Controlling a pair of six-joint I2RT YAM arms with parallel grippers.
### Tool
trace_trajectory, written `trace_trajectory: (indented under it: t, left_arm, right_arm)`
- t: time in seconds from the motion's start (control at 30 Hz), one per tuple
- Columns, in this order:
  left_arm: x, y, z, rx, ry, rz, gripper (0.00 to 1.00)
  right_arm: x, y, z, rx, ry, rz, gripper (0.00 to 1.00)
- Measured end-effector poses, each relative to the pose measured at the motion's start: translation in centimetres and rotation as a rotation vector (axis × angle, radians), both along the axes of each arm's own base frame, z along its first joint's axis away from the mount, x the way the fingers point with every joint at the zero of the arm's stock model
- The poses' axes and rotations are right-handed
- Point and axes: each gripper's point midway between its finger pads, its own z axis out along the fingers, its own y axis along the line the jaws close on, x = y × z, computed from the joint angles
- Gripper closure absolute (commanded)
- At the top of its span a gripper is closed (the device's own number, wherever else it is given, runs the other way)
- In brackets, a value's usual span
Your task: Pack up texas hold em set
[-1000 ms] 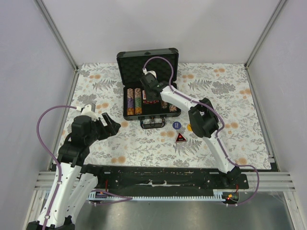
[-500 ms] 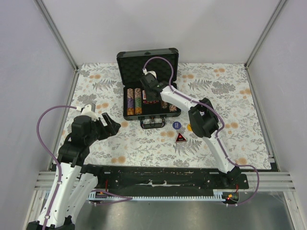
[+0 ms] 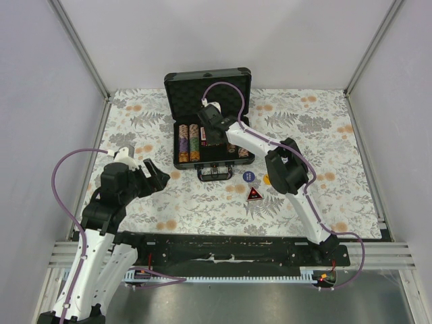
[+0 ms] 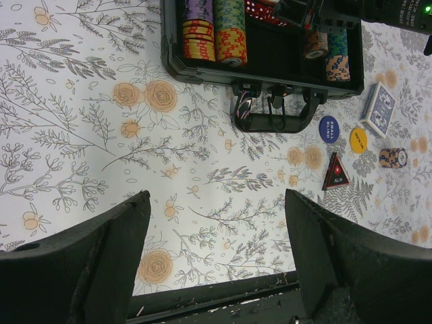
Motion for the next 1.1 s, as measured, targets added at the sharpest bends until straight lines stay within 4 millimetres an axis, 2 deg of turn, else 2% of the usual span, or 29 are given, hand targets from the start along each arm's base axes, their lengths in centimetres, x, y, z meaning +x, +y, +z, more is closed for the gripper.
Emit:
trace_trajectory:
  t: [0.5,0.77,0.9,1.1]
  left_arm:
    - [0.0,0.0,0.0,0.0,0.001,0.0,0.14]
    - [0.0,0.0,0.0,0.0,0.001,0.0,0.14]
    - [0.0,0.0,0.0,0.0,0.002,0.0,0.14]
    - [0.0,0.0,-0.1,0.001,0.003,0.0,0.14]
  right_arm:
    - [0.5,0.2,0.2,-0.009,-0.005,-0.007,0.82]
    - [2.0,0.1,0.8,0.004,-0.051,-0.034,0.82]
    - [2.1,-0.2,-0.1,-0.007,-0.037,-0.039,0.82]
    - [2.0,-0.2,-0.5,-0.006,-0.033,-0.022,0.81]
